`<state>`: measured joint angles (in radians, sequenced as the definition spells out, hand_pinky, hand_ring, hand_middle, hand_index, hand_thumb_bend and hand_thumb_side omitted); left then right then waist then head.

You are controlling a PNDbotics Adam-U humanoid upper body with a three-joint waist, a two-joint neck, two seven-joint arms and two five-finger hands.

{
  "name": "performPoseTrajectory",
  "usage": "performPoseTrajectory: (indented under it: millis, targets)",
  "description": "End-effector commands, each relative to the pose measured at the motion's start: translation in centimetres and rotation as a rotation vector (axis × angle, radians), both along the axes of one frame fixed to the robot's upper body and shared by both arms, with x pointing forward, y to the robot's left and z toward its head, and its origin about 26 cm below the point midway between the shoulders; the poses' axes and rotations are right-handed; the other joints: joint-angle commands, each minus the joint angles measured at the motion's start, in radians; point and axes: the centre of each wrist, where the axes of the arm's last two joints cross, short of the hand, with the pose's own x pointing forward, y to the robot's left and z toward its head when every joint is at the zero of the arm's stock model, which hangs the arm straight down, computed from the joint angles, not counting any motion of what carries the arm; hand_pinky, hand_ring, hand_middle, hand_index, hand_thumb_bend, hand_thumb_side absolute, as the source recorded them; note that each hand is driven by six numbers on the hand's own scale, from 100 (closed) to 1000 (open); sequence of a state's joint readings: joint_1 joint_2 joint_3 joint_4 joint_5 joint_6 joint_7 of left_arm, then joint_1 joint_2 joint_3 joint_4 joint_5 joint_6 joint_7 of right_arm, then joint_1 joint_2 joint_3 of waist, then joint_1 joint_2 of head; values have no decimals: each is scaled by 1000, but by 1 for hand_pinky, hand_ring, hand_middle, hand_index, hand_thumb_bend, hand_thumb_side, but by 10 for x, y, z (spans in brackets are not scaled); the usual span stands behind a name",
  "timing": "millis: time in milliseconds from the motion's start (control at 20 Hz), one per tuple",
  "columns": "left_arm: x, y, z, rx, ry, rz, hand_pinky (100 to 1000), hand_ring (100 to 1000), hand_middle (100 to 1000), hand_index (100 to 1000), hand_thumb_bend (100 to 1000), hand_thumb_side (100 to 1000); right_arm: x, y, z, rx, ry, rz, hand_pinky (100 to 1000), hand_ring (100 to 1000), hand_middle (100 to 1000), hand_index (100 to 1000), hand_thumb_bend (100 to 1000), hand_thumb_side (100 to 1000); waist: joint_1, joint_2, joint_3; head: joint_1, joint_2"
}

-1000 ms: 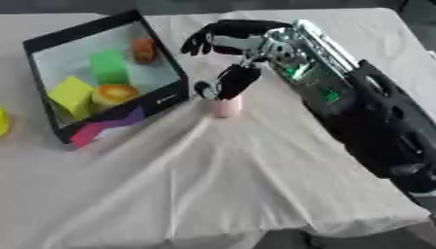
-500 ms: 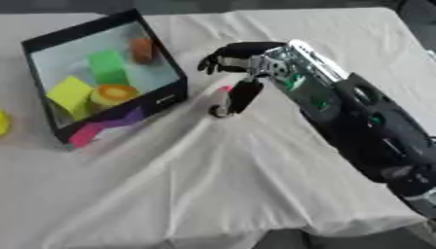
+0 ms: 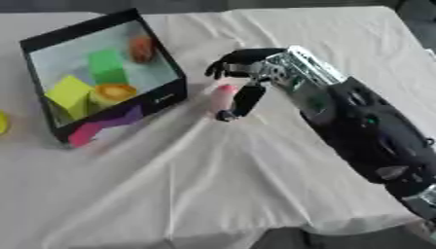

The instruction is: Pick up objects on the table and place them in the box.

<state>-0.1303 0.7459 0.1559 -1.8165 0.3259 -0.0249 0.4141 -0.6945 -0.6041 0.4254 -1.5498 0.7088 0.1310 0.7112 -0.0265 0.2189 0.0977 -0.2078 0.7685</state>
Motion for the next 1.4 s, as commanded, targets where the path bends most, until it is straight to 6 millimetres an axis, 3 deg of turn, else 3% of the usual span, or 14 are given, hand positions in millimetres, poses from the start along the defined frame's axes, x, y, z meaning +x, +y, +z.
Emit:
performPoseTrajectory:
  millis: [50, 600, 850, 1000, 1400]
  targets:
    - [0, 1, 8, 23, -17, -6, 778, 822, 735, 748, 100, 671, 4, -7, 5, -18, -36, -27, 876, 894, 842, 953, 450, 351, -4, 1, 1, -4, 2]
    - [1, -1, 5, 22, -6, -11, 779, 825, 735, 747, 100, 680, 19, -18, -13, -64, -46, -108, 872, 886, 835, 944, 448, 389, 0, 9, 4, -9, 2]
    - [1, -2, 3, 22, 1, -15, 779, 826, 736, 746, 100, 682, 23, -17, -17, -40, -43, -120, 849, 847, 778, 904, 440, 361, 4, 13, 6, -10, 2]
    - [1, -3, 3, 22, 0, -14, 780, 827, 736, 746, 100, 683, 23, -15, -15, 0, -66, -129, 828, 817, 673, 811, 361, 323, 4, 13, 7, -9, 2]
    - [1, -2, 2, 23, 4, -14, 781, 828, 737, 746, 100, 685, 20, -12, -9, 80, -130, -164, 797, 773, 612, 752, 257, 317, 0, 8, 10, 13, 2]
